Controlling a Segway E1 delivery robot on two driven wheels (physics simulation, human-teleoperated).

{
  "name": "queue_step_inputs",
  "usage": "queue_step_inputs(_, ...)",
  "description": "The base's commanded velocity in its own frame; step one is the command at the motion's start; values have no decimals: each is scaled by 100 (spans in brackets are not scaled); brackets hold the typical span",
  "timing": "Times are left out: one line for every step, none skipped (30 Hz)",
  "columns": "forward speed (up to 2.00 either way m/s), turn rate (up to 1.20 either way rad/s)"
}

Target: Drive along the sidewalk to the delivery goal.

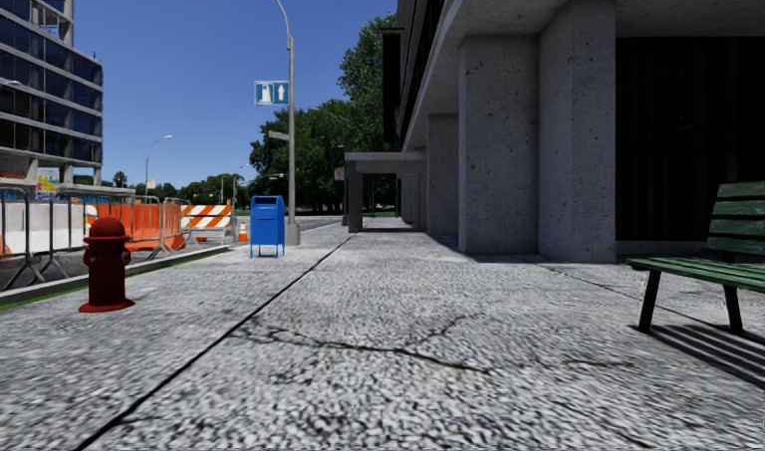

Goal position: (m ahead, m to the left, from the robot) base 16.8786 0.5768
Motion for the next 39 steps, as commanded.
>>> queue_step_inputs(195, -33)
queue_step_inputs(195, -33)
queue_step_inputs(195, -40)
queue_step_inputs(195, -33)
queue_step_inputs(195, 0)
queue_step_inputs(195, 0)
queue_step_inputs(195, 0)
queue_step_inputs(195, 0)
queue_step_inputs(195, 0)
queue_step_inputs(195, 0)
queue_step_inputs(195, 0)
queue_step_inputs(195, 0)
queue_step_inputs(195, 0)
queue_step_inputs(195, 0)
queue_step_inputs(195, 0)
queue_step_inputs(195, 0)
queue_step_inputs(195, 0)
queue_step_inputs(195, 0)
queue_step_inputs(195, 0)
queue_step_inputs(195, 0)
queue_step_inputs(195, 0)
queue_step_inputs(195, 0)
queue_step_inputs(195, 0)
queue_step_inputs(195, 0)
queue_step_inputs(195, 0)
queue_step_inputs(195, 0)
queue_step_inputs(195, 0)
queue_step_inputs(195, 0)
queue_step_inputs(195, 0)
queue_step_inputs(195, 0)
queue_step_inputs(195, 0)
queue_step_inputs(195, 0)
queue_step_inputs(195, 0)
queue_step_inputs(195, 0)
queue_step_inputs(195, 0)
queue_step_inputs(195, 0)
queue_step_inputs(195, 0)
queue_step_inputs(195, 0)
queue_step_inputs(195, 0)
